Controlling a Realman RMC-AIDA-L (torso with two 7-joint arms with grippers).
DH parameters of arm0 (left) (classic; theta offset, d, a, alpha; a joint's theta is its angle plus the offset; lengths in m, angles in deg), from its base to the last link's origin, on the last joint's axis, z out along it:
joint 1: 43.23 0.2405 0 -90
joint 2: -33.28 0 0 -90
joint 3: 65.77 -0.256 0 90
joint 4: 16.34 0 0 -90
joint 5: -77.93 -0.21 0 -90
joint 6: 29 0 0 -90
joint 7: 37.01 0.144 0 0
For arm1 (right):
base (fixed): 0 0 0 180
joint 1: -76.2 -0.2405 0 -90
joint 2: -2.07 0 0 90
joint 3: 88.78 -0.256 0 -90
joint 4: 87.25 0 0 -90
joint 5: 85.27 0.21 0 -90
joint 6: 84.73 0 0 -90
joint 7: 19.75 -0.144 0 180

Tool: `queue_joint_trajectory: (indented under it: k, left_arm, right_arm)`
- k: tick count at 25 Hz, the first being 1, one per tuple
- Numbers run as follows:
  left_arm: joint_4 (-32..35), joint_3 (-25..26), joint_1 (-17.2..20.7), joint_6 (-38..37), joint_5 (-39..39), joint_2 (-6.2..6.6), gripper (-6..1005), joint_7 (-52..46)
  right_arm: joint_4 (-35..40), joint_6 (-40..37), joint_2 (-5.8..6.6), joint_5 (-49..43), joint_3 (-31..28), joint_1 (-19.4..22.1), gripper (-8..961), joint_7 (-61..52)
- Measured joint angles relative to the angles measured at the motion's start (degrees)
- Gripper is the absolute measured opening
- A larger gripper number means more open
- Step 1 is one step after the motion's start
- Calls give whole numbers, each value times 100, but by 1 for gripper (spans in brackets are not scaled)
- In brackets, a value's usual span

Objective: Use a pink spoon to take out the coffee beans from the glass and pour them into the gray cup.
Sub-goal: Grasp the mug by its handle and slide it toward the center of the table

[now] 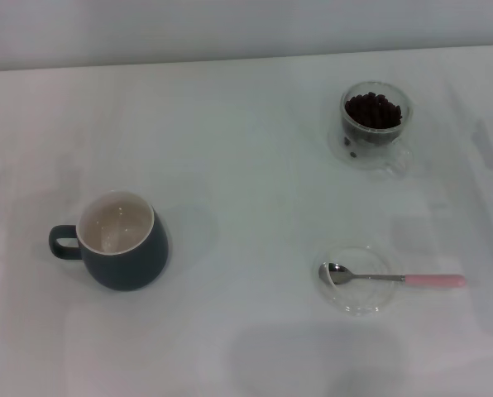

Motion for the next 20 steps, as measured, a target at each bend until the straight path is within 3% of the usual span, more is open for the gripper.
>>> queue_joint_trajectory:
  k: [12,17,20]
  left_arm:
    - [0,-6,91,-140,21,-5,800,5]
    - [55,-29,300,-387,-43,-9,799,7]
    - [259,-40,824,-749,-242,17,799,-69]
  right_arm:
    - [0,0,-7,8,0,0,875,0]
    - [37,0,-7,15,0,-31,874,0]
    - [89,0,-2,16,-31,-47,874,0]
